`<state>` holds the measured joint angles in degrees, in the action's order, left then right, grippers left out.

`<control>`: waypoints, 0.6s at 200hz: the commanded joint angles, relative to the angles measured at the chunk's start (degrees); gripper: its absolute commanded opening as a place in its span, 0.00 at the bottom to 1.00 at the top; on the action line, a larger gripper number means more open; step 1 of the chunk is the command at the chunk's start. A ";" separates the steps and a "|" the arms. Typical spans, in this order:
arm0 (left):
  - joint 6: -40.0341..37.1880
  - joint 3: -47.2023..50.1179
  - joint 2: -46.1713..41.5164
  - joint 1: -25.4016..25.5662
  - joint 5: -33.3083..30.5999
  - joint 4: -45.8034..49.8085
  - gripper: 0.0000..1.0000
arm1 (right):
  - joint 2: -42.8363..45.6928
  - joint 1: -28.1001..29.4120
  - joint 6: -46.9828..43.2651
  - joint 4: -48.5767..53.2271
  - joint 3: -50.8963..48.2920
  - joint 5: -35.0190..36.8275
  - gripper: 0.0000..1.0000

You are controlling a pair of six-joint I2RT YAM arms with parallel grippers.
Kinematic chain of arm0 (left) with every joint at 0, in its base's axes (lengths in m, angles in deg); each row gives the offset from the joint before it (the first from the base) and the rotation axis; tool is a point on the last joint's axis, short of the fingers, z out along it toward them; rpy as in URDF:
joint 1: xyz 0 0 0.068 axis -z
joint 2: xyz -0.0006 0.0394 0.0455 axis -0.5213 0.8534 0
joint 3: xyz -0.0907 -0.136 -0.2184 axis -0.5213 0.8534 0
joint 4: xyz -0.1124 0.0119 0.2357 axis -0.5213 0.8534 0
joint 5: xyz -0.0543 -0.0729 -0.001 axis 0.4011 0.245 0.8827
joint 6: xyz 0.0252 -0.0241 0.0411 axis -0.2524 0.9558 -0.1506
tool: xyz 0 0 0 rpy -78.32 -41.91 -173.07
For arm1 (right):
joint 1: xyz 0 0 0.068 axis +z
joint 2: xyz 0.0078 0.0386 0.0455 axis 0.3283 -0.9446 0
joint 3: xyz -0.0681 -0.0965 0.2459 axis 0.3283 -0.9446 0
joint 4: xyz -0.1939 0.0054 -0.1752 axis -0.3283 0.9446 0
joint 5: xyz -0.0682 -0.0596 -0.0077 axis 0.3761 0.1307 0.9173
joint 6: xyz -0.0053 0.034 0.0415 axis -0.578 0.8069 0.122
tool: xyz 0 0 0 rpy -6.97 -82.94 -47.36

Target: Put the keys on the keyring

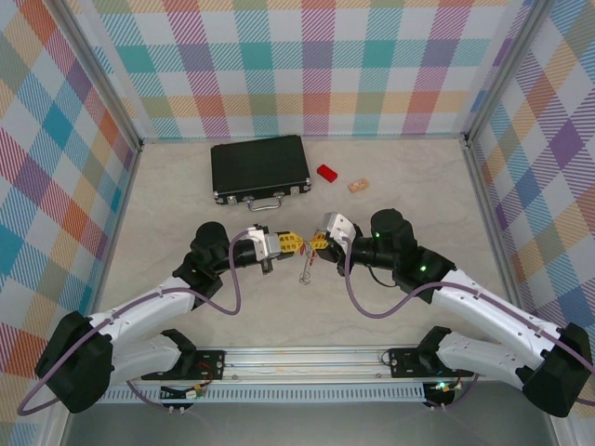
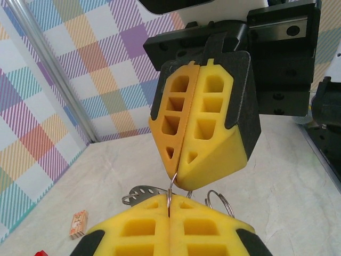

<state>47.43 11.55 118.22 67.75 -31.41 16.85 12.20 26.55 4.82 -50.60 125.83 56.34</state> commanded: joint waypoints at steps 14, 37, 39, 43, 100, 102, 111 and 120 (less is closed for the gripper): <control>-0.50 0.34 -0.57 0.29 -1.05 -2.33 0.00 | 0.22 0.35 0.60 -0.11 1.65 -2.41 0.00; -0.77 0.34 -0.68 0.31 -1.49 -2.27 0.00 | 0.00 0.34 0.69 -0.13 1.62 -2.91 0.00; -0.77 0.34 -0.67 0.31 -1.54 -2.23 0.00 | -0.01 0.34 0.69 -0.17 1.60 -2.97 0.00; -0.77 0.25 -0.62 0.31 -1.62 -2.09 0.00 | 0.04 0.34 0.69 -0.15 1.57 -3.12 0.00; -2.05 -0.52 -0.02 0.31 -2.67 0.27 0.00 | 0.30 0.34 0.68 -1.04 1.44 -4.45 0.00; -2.08 -0.47 -0.02 0.31 -2.78 0.25 0.00 | 0.31 0.34 0.69 -1.06 1.47 -4.46 0.00; -2.16 -0.45 0.00 0.31 -3.05 0.28 0.00 | 0.31 0.33 0.69 -1.09 1.44 -4.64 0.00; -2.15 -0.45 -0.04 0.31 -3.19 0.36 0.00 | 0.26 0.33 0.69 -1.23 1.39 -4.90 0.00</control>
<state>46.90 11.57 118.22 67.78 -32.02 17.35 12.18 26.55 4.82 -50.62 125.83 56.08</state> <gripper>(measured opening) 0.045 0.048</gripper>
